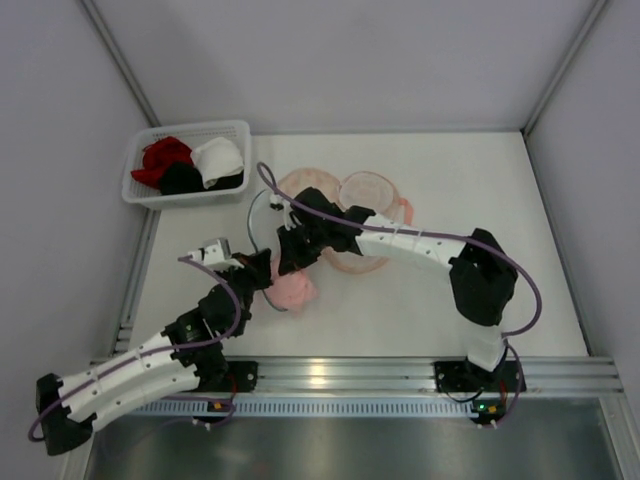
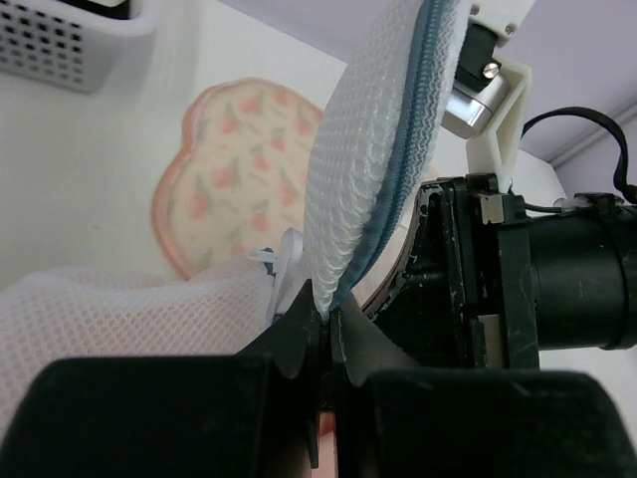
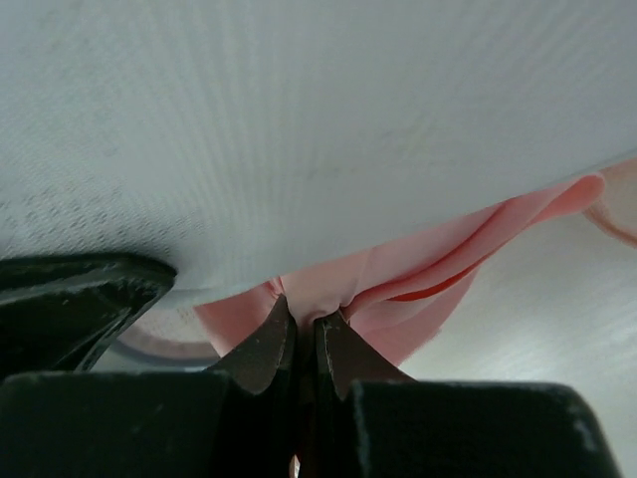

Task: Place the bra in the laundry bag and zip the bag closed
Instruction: Place the bra in the laundry bag.

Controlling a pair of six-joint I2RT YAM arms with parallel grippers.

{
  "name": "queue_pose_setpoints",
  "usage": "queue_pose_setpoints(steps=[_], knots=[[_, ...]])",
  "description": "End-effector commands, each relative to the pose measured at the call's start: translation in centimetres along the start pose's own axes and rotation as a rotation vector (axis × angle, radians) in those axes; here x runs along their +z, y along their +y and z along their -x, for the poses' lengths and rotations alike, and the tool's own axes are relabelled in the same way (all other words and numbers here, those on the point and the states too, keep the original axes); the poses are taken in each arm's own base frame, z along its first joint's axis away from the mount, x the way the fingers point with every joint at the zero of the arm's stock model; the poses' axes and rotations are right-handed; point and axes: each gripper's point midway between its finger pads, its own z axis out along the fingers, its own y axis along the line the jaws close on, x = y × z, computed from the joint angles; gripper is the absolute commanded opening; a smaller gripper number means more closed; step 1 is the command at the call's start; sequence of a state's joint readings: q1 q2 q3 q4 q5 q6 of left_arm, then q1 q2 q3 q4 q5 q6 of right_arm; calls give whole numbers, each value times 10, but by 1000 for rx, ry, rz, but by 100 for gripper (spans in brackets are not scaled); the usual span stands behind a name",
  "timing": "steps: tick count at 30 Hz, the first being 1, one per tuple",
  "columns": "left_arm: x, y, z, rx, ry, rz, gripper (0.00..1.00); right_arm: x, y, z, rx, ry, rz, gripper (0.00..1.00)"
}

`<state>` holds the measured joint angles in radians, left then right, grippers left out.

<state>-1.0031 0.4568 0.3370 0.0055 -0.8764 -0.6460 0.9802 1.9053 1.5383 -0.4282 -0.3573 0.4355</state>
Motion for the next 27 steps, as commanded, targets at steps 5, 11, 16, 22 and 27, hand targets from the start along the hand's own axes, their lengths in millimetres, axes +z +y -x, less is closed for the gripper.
queue_pose_setpoints(steps=[5, 11, 16, 22, 27], knots=[[23, -101, 10, -92, 3, -268, 0, -99, 7, 27, 50, -242, 2, 0], [39, -150, 4, -254, 77, -304, 0, -180, -13, 21, 142, -470, -56, 0], [34, -205, 16, -368, 153, -447, 0, -204, -32, 14, 173, -549, -139, 0], [35, -187, -3, -463, 212, -347, 0, -190, -75, 7, 199, -535, -322, 0], [32, -169, -35, -485, 298, -287, 0, -157, -111, 8, 226, -474, -440, 0]])
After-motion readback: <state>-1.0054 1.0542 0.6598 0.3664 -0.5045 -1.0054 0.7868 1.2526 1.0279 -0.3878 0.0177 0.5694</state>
